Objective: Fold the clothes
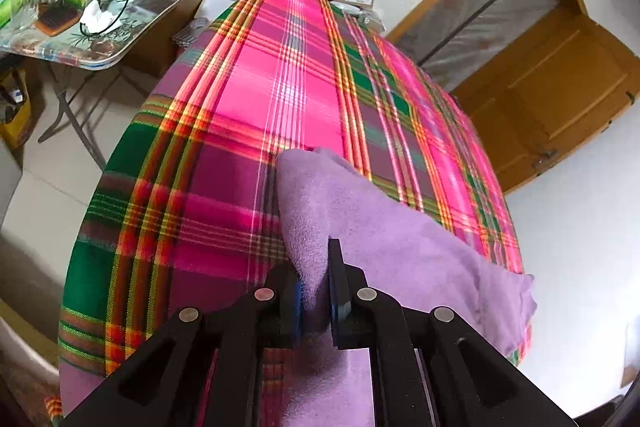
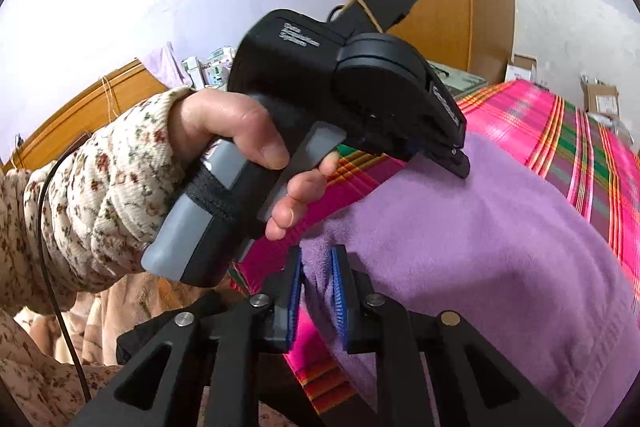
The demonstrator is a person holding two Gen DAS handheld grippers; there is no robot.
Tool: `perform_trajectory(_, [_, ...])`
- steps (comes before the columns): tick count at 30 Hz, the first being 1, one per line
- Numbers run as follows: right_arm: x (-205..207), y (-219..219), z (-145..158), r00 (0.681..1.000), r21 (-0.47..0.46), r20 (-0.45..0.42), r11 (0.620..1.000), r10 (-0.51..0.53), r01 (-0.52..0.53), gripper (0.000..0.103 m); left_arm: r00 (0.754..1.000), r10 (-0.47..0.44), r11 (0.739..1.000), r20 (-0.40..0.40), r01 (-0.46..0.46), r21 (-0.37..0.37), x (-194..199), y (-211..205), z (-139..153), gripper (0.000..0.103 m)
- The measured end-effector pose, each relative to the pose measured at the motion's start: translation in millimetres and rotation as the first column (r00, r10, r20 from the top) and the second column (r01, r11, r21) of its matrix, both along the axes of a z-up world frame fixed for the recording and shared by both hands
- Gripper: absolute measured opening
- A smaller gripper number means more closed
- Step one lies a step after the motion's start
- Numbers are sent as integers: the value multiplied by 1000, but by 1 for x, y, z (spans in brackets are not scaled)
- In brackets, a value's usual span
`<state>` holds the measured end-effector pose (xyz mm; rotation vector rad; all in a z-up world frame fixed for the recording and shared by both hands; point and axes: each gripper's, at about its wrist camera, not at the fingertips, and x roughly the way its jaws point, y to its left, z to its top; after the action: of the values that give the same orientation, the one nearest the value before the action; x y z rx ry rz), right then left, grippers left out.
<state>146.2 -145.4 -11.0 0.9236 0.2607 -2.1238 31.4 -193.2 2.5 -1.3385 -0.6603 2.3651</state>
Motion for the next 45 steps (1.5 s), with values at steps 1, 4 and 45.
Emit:
perform_trajectory(1, [1, 1, 1, 1000, 0, -1, 1000, -5, 5, 17, 1000, 2, 1000, 5, -2, 1, 0, 0, -1, 12])
perform_trajectory(4, [5, 6, 4, 999, 7, -17, 999, -32, 32, 27, 1000, 12, 998, 9, -12, -56, 3, 3, 3, 19])
perform_trajectory(45, [62, 381, -20, 422, 82, -167, 414, -891, 907, 29, 955, -282, 955, -89, 271, -122, 52, 200, 32, 24])
